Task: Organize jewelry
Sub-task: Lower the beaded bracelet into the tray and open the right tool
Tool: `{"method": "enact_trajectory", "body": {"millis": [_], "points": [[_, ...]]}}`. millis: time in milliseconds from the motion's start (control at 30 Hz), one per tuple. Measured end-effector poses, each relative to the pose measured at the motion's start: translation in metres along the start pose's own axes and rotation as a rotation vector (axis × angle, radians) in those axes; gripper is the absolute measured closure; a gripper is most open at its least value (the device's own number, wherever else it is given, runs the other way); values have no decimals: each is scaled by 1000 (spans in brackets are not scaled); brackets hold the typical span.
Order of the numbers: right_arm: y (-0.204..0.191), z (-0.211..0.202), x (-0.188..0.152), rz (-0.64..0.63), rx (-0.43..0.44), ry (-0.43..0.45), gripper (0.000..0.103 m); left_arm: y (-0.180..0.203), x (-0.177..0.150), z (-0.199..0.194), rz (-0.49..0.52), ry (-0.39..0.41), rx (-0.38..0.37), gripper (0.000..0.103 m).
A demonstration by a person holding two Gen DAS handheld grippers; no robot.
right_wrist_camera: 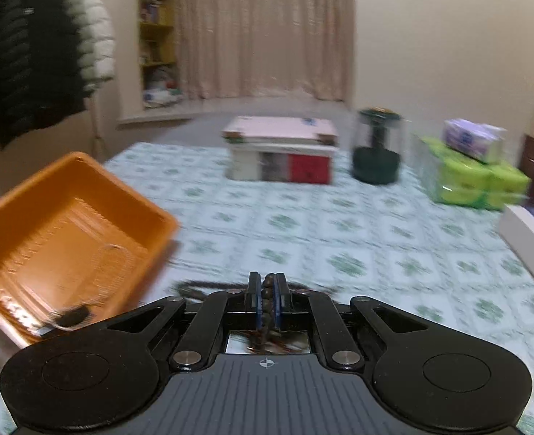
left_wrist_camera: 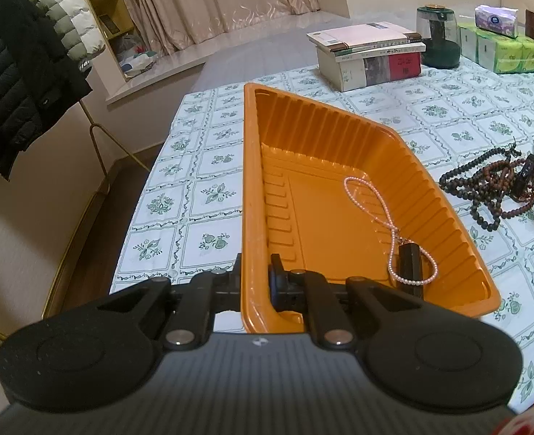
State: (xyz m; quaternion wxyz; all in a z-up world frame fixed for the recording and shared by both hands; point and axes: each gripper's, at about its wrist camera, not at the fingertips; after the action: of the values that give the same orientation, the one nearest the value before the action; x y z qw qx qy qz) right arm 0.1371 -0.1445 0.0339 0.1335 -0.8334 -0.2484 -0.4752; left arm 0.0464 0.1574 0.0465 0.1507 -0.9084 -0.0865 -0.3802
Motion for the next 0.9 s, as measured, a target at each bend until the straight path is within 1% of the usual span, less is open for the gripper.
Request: {"method": "enact_trajectory", "body": {"millis": [167,300,433,533,700,800,833,867,900], "points": [[-43,10,21,-28,142,27,97,-2,-1,0,-7,3,-4,93],[-82,23,33,-89,242,43,97,-2,-1,0,-8,8,-8,93],[-114,40,33,-154,287,41,97,-3,0,-1,-9,14,-14,93],[-131,48,29,-194,304,29,97,-3,1,-1,-10,18,-20,93],[-143,56,17,-234,352,2,97,-2,1,0,-12,21,-27,93],[-143,55,13,-216,406,-12,96,-4,0,0,-14,19,-28,93],[-142,55,11,-200,408,-15,91,-4,0,0,-15,18,-29,93],[-140,54,11,-186,404,-14,79,-4,0,0,-15,17,-29,93],[-137,53,10,-172,398,-13,69,-4,0,0,-15,17,-28,93]]}}
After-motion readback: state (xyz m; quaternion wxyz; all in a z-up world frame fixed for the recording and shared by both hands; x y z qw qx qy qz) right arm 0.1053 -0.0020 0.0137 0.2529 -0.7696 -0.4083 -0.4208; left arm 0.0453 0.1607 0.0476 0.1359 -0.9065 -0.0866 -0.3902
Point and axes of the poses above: each gripper's, at about its wrist camera, not at the fingertips, and z roughly the way its jaws point, y to its right, x to its top, and after that the axes turned 7 degrees about -z, right-handed
